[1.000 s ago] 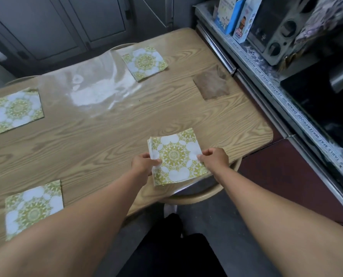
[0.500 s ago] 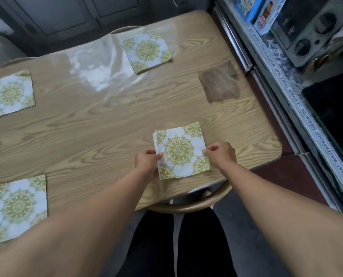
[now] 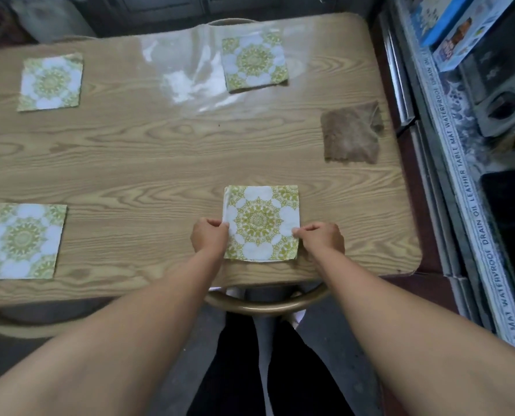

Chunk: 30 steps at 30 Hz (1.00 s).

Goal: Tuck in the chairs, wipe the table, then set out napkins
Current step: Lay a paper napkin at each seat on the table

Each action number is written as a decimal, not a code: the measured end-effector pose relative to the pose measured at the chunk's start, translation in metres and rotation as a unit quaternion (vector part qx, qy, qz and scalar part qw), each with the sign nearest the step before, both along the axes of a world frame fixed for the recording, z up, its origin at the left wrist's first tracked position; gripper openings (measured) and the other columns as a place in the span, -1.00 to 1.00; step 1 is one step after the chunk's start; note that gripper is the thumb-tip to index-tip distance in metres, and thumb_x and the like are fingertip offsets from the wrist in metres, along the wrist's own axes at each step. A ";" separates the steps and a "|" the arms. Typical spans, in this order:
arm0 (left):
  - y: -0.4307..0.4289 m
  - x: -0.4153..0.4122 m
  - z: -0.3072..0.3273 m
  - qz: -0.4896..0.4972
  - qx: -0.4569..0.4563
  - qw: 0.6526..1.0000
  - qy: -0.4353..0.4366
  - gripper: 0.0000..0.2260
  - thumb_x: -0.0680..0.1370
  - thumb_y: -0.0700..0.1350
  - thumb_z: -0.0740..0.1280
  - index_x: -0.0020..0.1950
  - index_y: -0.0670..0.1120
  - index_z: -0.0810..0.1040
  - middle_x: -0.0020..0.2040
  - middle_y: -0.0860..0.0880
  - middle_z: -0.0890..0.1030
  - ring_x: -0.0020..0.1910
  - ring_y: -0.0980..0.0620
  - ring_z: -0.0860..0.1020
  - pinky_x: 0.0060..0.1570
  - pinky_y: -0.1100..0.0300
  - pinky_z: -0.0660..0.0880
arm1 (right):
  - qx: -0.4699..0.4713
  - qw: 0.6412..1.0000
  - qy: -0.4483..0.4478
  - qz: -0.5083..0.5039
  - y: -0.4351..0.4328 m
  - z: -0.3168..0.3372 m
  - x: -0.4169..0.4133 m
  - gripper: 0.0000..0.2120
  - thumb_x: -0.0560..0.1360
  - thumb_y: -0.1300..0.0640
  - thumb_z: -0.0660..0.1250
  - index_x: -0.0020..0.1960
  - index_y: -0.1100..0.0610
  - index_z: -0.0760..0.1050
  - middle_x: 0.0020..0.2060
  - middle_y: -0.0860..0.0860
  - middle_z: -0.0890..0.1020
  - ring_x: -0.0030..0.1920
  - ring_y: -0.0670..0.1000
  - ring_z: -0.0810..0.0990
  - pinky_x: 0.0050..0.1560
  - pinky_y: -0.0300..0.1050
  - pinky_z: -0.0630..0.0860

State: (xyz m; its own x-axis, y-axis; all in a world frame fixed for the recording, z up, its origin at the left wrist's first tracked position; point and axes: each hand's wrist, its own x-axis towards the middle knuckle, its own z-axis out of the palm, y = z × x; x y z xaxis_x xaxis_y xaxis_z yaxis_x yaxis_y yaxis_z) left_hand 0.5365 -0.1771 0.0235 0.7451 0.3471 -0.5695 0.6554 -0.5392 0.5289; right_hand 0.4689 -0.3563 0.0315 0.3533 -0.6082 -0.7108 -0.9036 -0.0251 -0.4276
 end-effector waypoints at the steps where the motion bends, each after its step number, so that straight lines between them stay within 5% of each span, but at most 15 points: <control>1: 0.000 0.000 0.000 0.006 -0.003 1.000 0.000 -0.88 0.52 -0.16 0.33 0.02 -0.16 0.57 0.05 -0.12 0.64 0.02 -0.09 0.58 0.03 0.10 0.50 | 0.002 1.000 0.002 -0.004 0.000 0.000 0.000 -0.83 0.32 -0.03 0.55 -0.26 0.01 0.59 -0.13 0.00 0.71 -0.05 0.10 0.65 -0.04 -0.14 0.51; 15: 0.003 0.007 0.001 0.018 -0.016 0.999 0.042 -0.87 0.50 -0.23 0.34 0.00 -0.21 0.63 0.02 -0.14 0.67 0.05 -0.13 0.61 0.15 0.02 0.54 | 0.011 0.996 0.006 -0.087 -0.003 -0.004 0.009 -0.81 0.25 0.03 0.58 -0.26 0.10 0.63 -0.08 0.07 0.71 -0.18 0.10 0.59 -0.10 -0.16 0.50; 18: 0.005 0.007 0.001 0.009 -0.022 0.999 0.044 -0.91 0.51 -0.26 0.31 -0.15 -0.18 0.60 -0.02 -0.13 0.66 0.00 -0.13 0.61 0.04 0.08 0.55 | 0.001 0.994 0.013 -0.109 0.000 -0.005 0.012 -0.74 0.24 0.05 0.59 -0.15 0.15 0.65 -0.04 0.11 0.70 -0.13 0.12 0.61 -0.09 -0.15 0.50; 22: 0.007 0.004 0.002 -0.008 -0.022 0.999 0.040 -0.74 0.50 -0.29 0.25 -0.39 -0.09 0.46 -0.19 -0.10 0.60 -0.19 -0.09 0.53 -0.14 0.16 0.45 | 0.007 0.992 0.001 -0.129 0.007 -0.006 0.012 -0.77 0.24 0.08 0.60 -0.37 0.08 0.54 -0.10 0.11 0.71 -0.14 0.12 0.63 -0.06 -0.12 0.55; 30: 0.014 0.004 0.002 -0.028 -0.039 0.998 0.042 -0.83 0.51 -0.27 0.25 -0.15 -0.23 0.63 -0.07 -0.14 0.68 -0.09 -0.11 0.61 -0.17 0.20 0.43 | 0.011 0.987 -0.019 -0.161 0.012 -0.010 0.009 -0.76 0.20 0.10 0.61 -0.49 0.05 0.56 -0.27 0.04 0.71 -0.24 0.10 0.66 -0.04 -0.12 0.60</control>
State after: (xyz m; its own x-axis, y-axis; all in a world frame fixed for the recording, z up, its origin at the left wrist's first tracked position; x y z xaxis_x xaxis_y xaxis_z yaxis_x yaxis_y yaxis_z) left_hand 0.5406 -0.1631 0.0255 0.7110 0.2589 -0.6538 0.6690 -0.5354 0.5155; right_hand 0.4776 -0.3444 0.0215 0.1707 -0.6783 -0.7147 -0.8466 0.2702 -0.4586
